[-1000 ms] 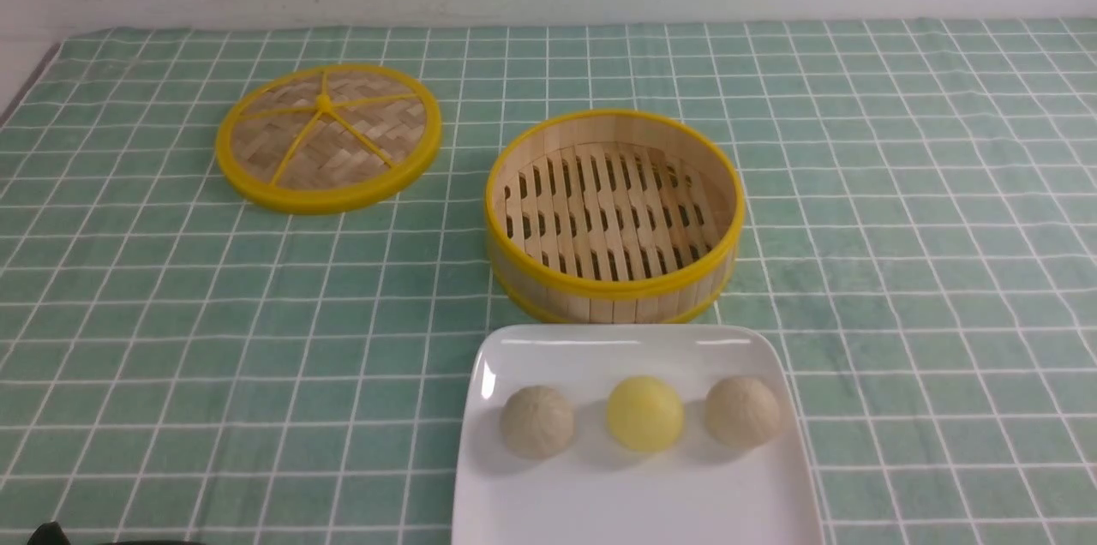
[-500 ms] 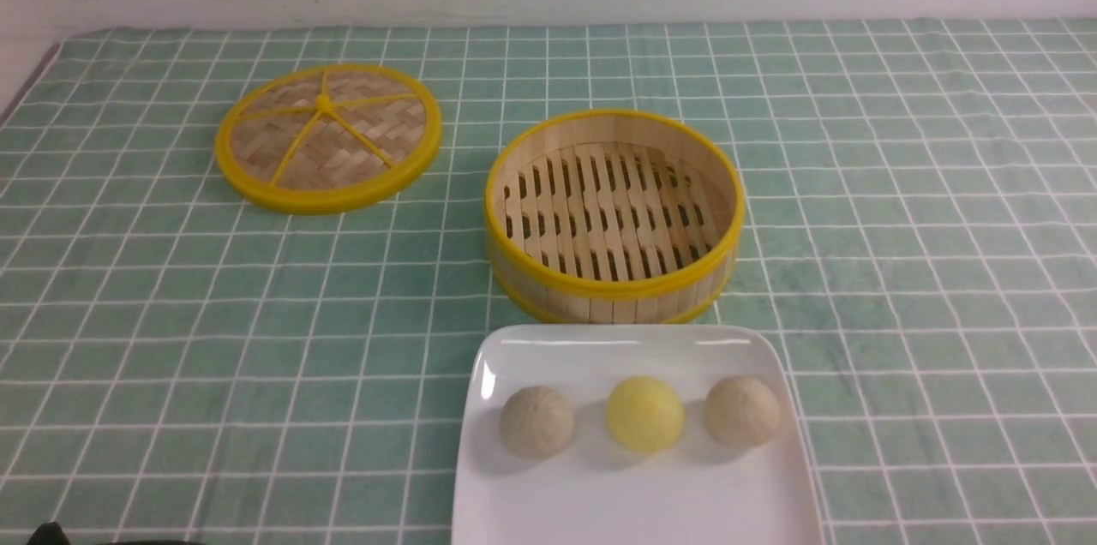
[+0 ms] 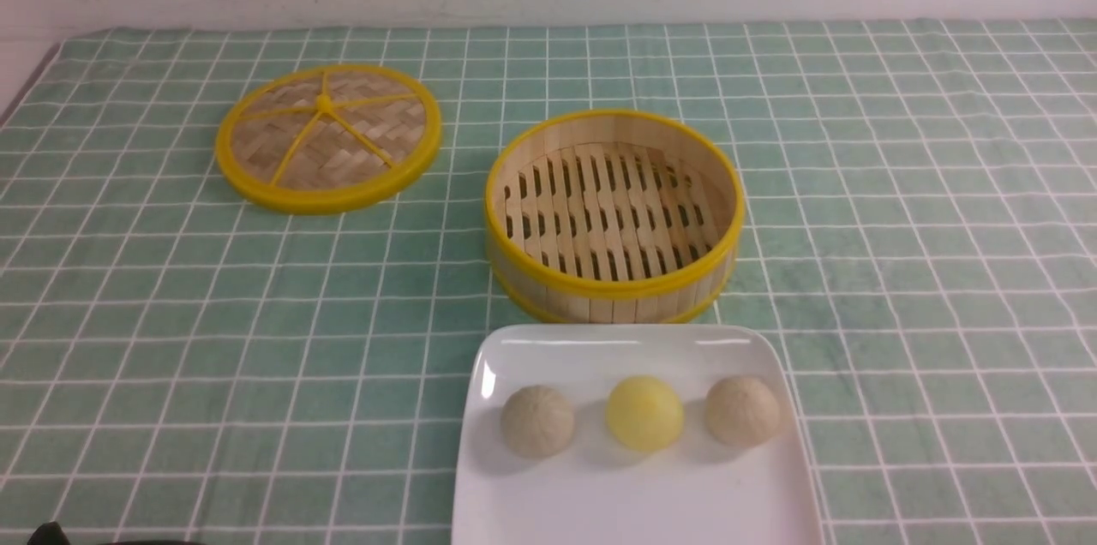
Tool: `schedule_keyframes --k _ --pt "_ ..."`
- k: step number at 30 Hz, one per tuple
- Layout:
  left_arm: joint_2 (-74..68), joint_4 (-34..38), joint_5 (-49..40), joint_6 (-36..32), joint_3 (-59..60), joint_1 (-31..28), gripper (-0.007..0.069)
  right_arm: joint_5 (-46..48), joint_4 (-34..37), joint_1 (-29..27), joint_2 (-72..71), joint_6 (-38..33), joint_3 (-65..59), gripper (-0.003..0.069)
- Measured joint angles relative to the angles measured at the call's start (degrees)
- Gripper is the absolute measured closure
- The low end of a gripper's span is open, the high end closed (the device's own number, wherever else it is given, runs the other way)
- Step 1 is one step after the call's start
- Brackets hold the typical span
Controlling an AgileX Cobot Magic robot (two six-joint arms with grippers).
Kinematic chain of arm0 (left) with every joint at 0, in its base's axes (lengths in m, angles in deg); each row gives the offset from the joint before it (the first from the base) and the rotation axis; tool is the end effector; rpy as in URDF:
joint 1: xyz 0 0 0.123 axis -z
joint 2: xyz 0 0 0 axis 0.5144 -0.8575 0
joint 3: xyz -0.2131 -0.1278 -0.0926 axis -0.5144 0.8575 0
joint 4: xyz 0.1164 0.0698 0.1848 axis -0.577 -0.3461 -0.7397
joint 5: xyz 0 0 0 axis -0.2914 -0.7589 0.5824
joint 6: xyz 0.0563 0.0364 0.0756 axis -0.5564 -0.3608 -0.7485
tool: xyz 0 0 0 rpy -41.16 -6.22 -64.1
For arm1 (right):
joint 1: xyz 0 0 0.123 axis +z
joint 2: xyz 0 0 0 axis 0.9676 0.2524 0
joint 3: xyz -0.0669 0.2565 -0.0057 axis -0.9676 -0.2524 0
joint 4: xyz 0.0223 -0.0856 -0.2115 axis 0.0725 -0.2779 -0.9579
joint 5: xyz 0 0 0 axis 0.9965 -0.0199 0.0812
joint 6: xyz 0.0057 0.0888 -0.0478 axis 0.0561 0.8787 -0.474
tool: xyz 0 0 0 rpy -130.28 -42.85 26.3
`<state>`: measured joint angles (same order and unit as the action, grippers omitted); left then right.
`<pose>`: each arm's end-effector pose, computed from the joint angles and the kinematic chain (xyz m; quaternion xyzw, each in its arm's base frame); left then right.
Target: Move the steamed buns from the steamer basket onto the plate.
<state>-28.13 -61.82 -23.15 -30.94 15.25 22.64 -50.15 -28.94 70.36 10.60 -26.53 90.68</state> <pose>0.0584 0.0098 0.1695 -0.0989 0.7992 0.0206 0.5926 0.0552 -0.0150 0.1821 0.1146 0.8114 -0.0310 0.5723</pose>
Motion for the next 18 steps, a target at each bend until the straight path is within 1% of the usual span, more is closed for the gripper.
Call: schedule_keyframes --k 2,4,18 --pt "0.00 0.00 0.00 0.00 0.00 0.00 0.0099 -1.02 0.42 -2.70 -0.76 0.05 -2.51 0.0419" --pt "0.00 0.00 0.00 0.00 0.00 0.00 0.0099 -3.14 0.91 -3.62 -1.43 0.05 -3.05 0.0419" --pt "0.00 0.00 0.00 0.00 0.00 0.00 0.0099 -4.35 1.44 -3.85 -1.55 0.05 -3.34 0.0419"
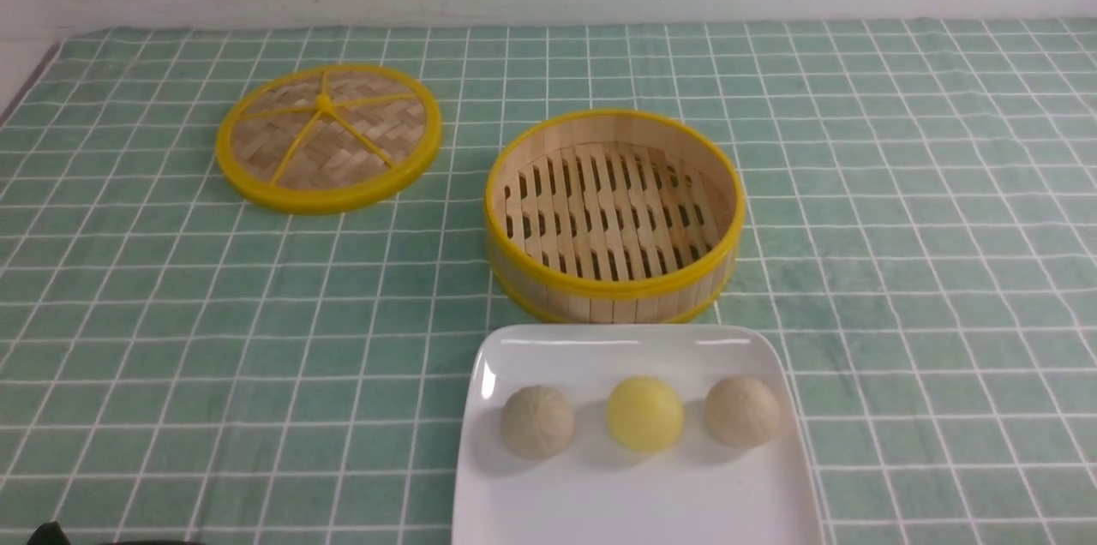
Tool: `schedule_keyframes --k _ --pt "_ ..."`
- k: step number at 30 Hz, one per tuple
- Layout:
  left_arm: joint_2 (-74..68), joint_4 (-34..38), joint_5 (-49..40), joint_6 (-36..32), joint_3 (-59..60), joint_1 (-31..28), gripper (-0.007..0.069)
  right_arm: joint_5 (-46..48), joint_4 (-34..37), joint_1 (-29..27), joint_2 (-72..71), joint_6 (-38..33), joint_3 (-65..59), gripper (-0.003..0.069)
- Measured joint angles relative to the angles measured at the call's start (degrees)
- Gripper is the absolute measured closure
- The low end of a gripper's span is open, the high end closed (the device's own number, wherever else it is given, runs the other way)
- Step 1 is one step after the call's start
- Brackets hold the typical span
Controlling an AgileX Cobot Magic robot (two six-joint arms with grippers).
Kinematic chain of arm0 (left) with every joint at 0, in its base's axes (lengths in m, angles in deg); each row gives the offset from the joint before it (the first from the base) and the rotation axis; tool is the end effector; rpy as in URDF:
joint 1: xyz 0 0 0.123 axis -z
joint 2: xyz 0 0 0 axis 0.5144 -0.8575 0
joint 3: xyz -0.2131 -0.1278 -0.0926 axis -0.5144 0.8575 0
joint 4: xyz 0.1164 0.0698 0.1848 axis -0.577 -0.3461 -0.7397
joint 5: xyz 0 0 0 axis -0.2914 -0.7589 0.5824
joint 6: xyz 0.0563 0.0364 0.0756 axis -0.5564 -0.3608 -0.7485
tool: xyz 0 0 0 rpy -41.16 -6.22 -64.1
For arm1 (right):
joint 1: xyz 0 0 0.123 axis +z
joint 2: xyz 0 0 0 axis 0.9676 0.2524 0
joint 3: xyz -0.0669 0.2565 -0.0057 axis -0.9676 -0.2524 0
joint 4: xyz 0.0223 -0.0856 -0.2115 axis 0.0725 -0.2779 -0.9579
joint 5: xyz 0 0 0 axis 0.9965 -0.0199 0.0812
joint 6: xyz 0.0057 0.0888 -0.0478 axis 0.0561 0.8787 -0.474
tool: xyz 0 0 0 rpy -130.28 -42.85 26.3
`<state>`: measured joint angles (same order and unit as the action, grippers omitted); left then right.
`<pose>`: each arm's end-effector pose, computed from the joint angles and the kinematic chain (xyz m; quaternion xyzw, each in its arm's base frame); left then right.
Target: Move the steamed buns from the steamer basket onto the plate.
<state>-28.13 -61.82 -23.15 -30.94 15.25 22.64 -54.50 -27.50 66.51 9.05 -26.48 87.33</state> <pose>0.0584 0.0098 0.1695 -0.0989 0.7992 0.0206 0.5926 0.0564 -0.0165 0.1719 0.1407 0.7953 -0.0348 0.5886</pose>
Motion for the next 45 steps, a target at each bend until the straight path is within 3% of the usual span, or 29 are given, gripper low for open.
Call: schedule_keyframes --k 7,11,14,45 --pt "0.00 0.00 0.00 0.00 0.00 0.00 0.0099 -0.14 2.31 0.00 0.00 -3.18 0.00 0.0419" --pt "0.00 0.00 0.00 0.00 0.00 0.00 0.0099 -0.39 11.07 0.00 0.00 -14.51 0.00 0.0419" --pt "0.00 0.00 0.00 0.00 0.00 0.00 0.0099 -0.39 12.89 0.00 0.00 -17.83 0.00 0.0419" --pt "0.00 0.00 0.00 -0.01 0.00 0.00 0.0099 -0.39 13.01 0.00 0.00 -18.84 -0.05 0.0419"
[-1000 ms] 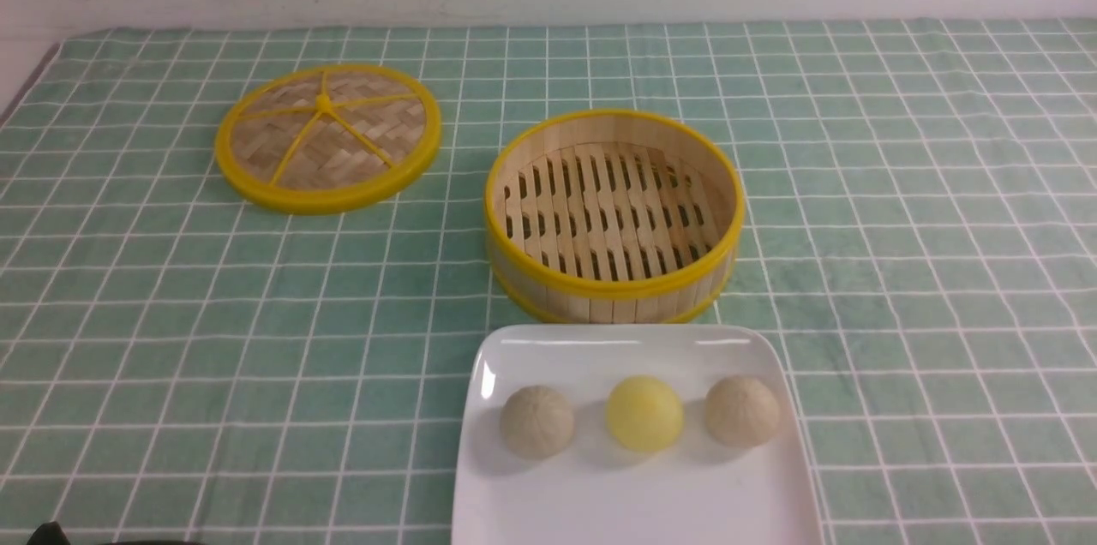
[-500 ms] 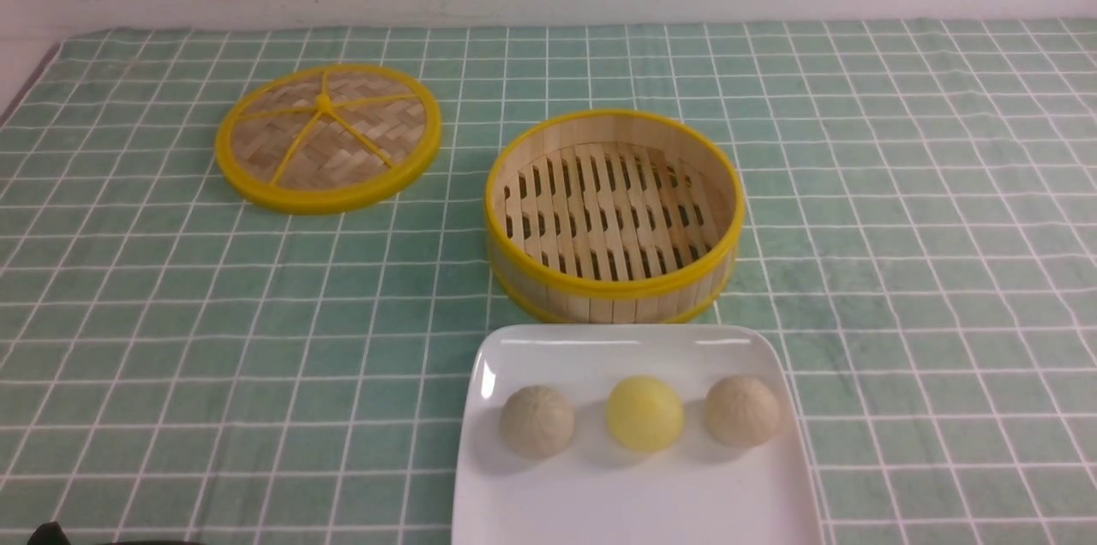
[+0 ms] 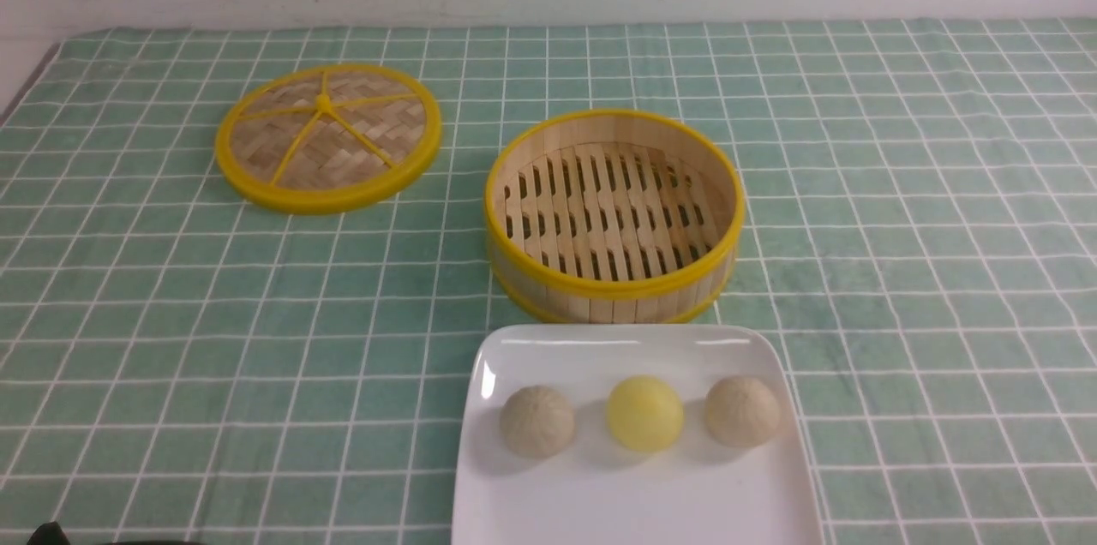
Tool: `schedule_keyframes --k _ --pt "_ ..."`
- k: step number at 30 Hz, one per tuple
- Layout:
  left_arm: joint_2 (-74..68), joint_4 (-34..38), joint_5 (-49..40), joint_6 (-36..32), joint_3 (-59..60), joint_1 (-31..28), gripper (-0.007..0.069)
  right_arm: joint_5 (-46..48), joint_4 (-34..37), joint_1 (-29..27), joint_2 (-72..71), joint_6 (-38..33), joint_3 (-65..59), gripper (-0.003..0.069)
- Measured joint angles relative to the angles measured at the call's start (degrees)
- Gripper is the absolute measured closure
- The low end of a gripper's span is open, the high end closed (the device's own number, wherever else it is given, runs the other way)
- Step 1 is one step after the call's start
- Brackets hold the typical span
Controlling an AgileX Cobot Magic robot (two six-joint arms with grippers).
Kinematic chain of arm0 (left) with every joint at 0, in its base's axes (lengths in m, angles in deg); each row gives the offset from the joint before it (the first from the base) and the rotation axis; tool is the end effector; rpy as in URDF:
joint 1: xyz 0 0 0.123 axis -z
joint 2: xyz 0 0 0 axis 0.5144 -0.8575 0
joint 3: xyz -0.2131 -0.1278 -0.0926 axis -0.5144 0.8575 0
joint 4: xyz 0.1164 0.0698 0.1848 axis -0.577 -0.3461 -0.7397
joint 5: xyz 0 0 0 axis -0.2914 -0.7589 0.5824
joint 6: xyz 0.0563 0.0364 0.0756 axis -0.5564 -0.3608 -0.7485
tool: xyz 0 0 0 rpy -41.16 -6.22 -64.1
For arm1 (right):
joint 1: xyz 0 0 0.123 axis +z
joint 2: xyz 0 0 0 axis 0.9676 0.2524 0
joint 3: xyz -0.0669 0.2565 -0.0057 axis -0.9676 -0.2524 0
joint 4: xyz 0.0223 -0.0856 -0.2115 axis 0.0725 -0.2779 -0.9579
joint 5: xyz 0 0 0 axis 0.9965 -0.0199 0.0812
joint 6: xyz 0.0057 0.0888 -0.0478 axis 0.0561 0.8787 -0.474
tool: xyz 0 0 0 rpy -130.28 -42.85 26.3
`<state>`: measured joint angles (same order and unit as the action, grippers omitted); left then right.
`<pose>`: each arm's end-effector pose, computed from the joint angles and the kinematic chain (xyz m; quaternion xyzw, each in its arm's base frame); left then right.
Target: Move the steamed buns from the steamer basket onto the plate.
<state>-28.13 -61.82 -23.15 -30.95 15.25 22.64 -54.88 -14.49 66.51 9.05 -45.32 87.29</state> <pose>0.0584 0.0098 0.1695 -0.0989 0.7992 0.0207 0.5926 0.0580 -0.0077 0.1716 0.0670 0.8054 -0.0342 0.5880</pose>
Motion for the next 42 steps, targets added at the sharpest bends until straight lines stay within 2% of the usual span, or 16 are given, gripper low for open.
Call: schedule_keyframes --k 10,17,42 --pt "0.00 0.00 0.00 0.00 0.00 0.00 0.0099 -0.02 0.36 0.12 0.00 0.60 0.00 0.0419" --pt "0.00 0.00 0.00 0.00 0.00 0.00 0.0099 -0.02 0.40 4.59 0.00 0.60 0.00 0.0419" --pt "0.00 0.00 0.00 0.00 0.00 0.00 0.0099 -0.02 0.40 4.74 0.00 0.60 0.00 0.0419"
